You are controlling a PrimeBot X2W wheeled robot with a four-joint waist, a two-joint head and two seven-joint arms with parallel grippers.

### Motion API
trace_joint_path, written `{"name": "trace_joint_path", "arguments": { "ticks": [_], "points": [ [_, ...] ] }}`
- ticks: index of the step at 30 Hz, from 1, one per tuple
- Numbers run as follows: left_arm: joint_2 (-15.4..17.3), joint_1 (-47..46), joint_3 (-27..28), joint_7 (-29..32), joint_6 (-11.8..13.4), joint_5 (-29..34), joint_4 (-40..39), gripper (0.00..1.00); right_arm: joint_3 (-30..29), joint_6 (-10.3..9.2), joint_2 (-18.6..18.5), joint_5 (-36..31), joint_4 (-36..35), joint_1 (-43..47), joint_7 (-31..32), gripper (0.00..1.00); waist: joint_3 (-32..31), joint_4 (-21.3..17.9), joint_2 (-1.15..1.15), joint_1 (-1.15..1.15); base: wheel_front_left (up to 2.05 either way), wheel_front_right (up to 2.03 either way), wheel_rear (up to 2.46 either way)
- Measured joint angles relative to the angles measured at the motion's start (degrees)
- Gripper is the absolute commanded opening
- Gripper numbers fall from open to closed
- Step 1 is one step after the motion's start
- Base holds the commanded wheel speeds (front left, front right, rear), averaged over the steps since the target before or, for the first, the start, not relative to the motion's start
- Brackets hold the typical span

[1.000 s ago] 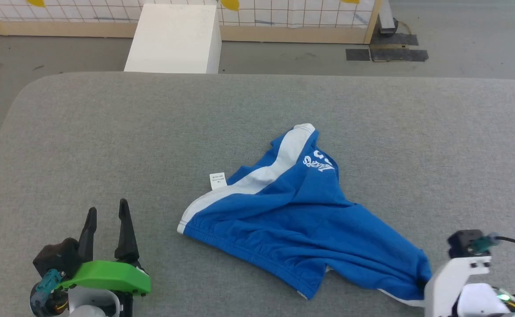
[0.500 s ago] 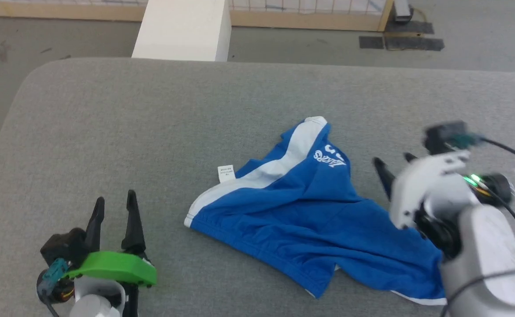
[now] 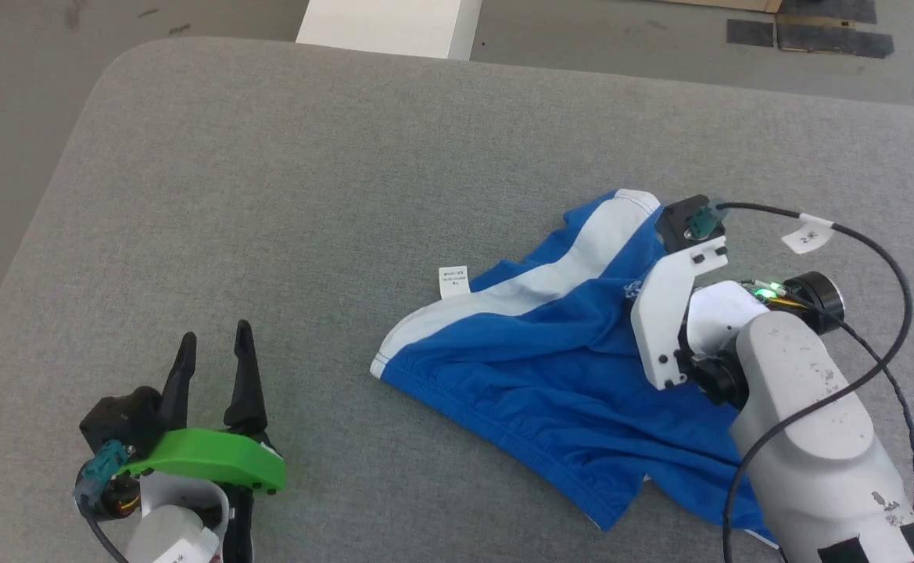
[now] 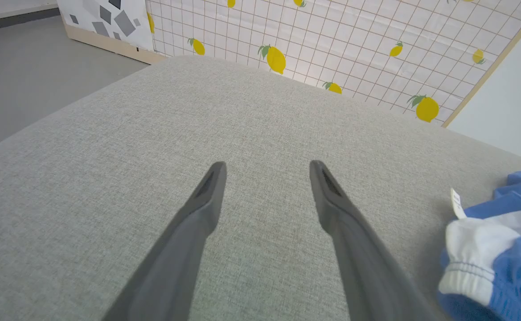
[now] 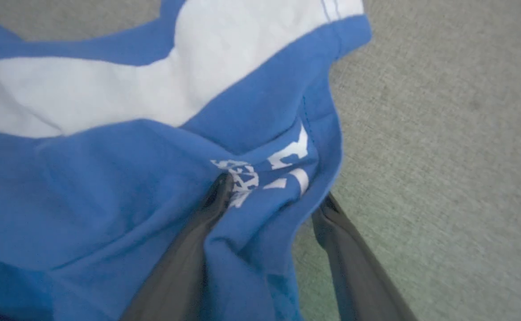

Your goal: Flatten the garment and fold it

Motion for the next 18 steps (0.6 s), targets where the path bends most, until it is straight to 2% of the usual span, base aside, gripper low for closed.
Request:
{"name": "trace_joint_path", "arguments": {
  "ticks": [4, 9, 11, 13, 14, 15, 18],
  "points": [
    [-0.01, 0.00, -0.14, -0.01, 0.00, 0.00, 0.07, 1.00, -3.56, 0.02, 0.29, 1.42, -0.73, 0.23, -5.42, 0.00, -0.35, -0.36, 0.00, 0.00, 0.00, 0.00, 0.00],
    [-0.03, 0.10, -0.29, -0.01, 0.00, 0.02, 0.07, 1.00, -11.71, 0.03, 0.14, 1.11, -8.58, 4.84, -11.03, 0.00, -2.03, -1.88, 0.00, 0.00, 0.00, 0.00, 0.00],
    [-0.04, 0.17, -0.65, -0.01, 0.01, 0.03, 0.08, 1.00, -15.77, 0.02, 0.03, 1.20, -13.85, 11.21, -10.47, 0.00, -3.22, -2.97, 0.00, 0.00, 0.00, 0.00, 0.00],
    [-0.04, 0.34, -0.77, -0.01, 0.01, 0.03, 0.08, 1.00, -16.34, 0.00, -0.14, 3.11, -16.19, 16.30, -8.20, 0.00, -3.88, -3.75, 0.00, 0.00, 0.00, 0.00, 0.00],
    [-0.05, 0.72, -0.87, 0.00, 0.01, 0.03, 0.16, 1.00, -14.94, 0.00, 0.00, 8.48, -18.62, 23.81, -5.26, 0.00, -4.70, -5.11, 0.00, 0.00, 0.00, 0.00, 0.00],
    [-0.05, 0.73, -0.98, -0.01, 0.01, 0.03, 0.23, 1.00, -14.75, 0.00, 0.01, 9.10, -19.56, 24.85, -5.53, 1.00, -4.90, -5.46, 0.00, 0.00, 0.00, 0.00, 0.00],
    [-0.08, 0.73, -1.29, -0.01, 0.01, 0.04, 0.52, 1.00, -15.99, 0.01, 0.12, 12.07, -22.05, 26.68, -9.35, 1.00, -5.50, -6.54, 0.00, 0.00, 0.00, 0.00, 0.00]
  ]
}}
